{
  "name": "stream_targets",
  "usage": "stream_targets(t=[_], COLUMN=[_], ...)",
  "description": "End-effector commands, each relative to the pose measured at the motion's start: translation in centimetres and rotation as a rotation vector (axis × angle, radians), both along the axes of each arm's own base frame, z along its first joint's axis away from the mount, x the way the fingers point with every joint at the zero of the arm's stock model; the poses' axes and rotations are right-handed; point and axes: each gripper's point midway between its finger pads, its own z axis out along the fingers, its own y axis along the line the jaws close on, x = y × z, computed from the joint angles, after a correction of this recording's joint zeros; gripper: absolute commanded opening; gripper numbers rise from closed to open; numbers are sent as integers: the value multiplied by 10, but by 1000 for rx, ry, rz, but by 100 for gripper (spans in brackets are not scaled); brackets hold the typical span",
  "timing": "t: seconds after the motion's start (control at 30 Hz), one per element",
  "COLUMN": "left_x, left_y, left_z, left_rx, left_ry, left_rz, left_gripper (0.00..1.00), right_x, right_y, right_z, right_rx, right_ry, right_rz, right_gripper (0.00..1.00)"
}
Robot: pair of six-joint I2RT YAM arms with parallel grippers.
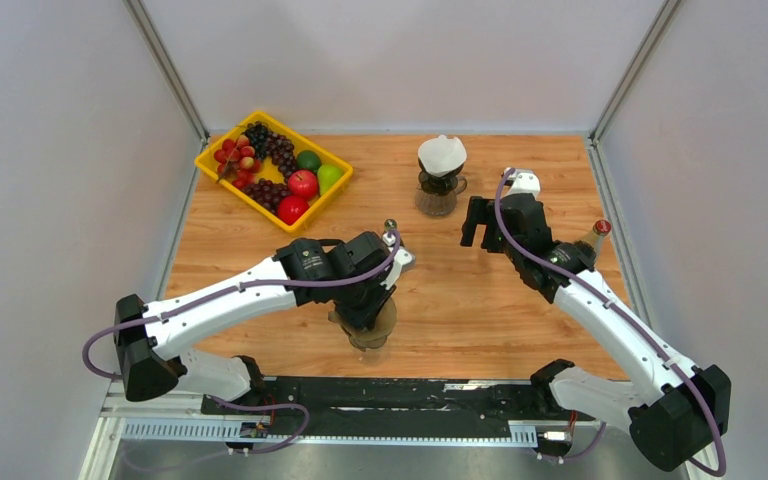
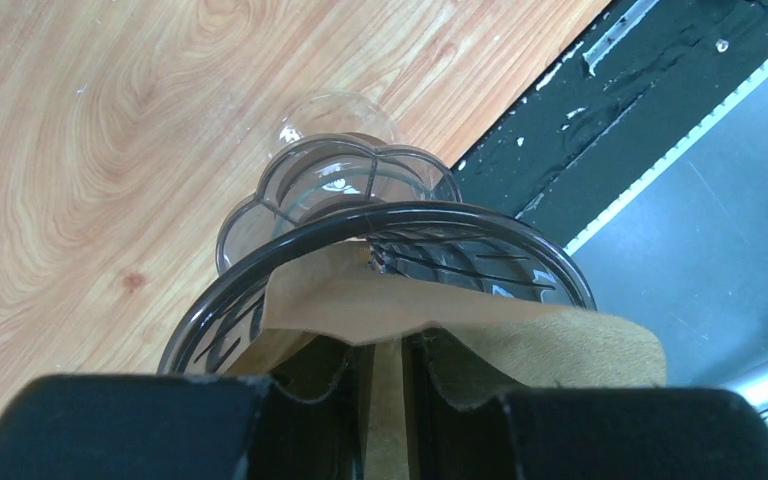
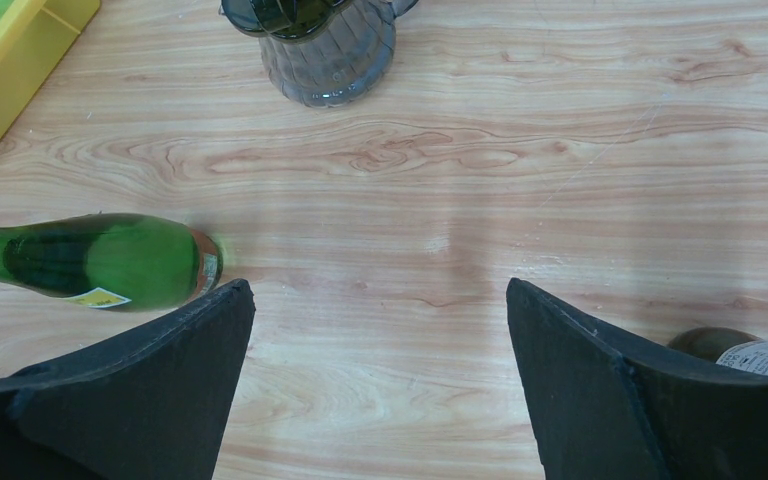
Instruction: Place the coffee filter in the dripper
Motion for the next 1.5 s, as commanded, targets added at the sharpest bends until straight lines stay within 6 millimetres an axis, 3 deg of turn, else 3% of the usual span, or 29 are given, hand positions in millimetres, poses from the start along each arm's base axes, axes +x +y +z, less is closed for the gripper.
stream_targets(t=[0.0,0.5,1.13,1.47], left_x=[2,5,1,3], left_y=[-2,-3,-10,-9], left_z=[-4,-8,7,10], left_rx=[6,11,-13,11], left_ry=[-23,-56,-65,-86], left_rz=[-5,24,4,11], left_gripper=[24,25,38,34], right_x=[5,5,4,4], right_y=[-3,-4,-6,-7], right_z=[5,3,5,6], right_rx=[-6,-15,-17,-19], right_ry=[-29,-24,-32,-36], right_rz=[-15,-18,-18,-17], right_gripper=[100,100,100,100])
